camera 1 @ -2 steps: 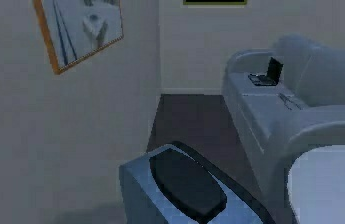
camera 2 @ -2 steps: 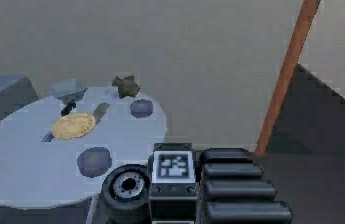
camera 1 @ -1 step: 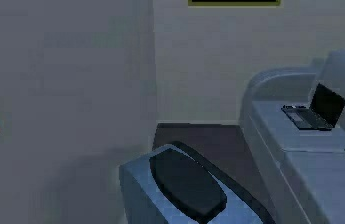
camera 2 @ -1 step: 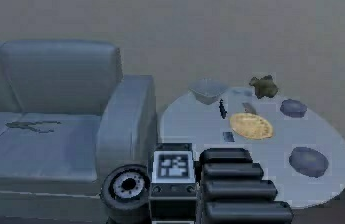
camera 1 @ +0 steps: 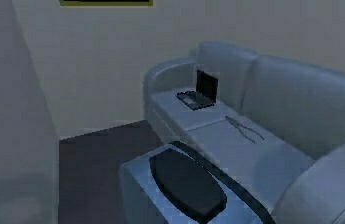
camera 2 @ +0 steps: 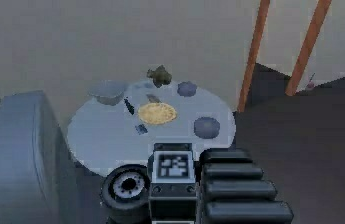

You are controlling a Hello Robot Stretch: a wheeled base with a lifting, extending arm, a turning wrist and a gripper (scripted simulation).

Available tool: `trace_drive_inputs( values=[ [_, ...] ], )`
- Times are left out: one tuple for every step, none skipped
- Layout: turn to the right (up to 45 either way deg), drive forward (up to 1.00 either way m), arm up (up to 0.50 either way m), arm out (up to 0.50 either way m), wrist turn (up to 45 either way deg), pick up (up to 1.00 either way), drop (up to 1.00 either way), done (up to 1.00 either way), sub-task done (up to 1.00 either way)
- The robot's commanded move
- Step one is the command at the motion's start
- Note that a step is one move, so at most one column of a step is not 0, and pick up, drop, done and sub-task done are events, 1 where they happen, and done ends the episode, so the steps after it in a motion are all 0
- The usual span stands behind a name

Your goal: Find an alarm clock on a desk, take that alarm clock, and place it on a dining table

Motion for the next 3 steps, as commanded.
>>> trace_drive_inputs(
  values=[
    [0.0, 0.1, 0.0, 0.0, 0.0, 0.0, 0.0, 0.0, 0.0],
    [45.0, 0.0, 0.0, 0.0, 0.0, 0.0, 0.0, 0.0, 0.0],
    [27.0, 0.0, 0.0, 0.0, 0.0, 0.0, 0.0, 0.0, 0.0]
  ],
)
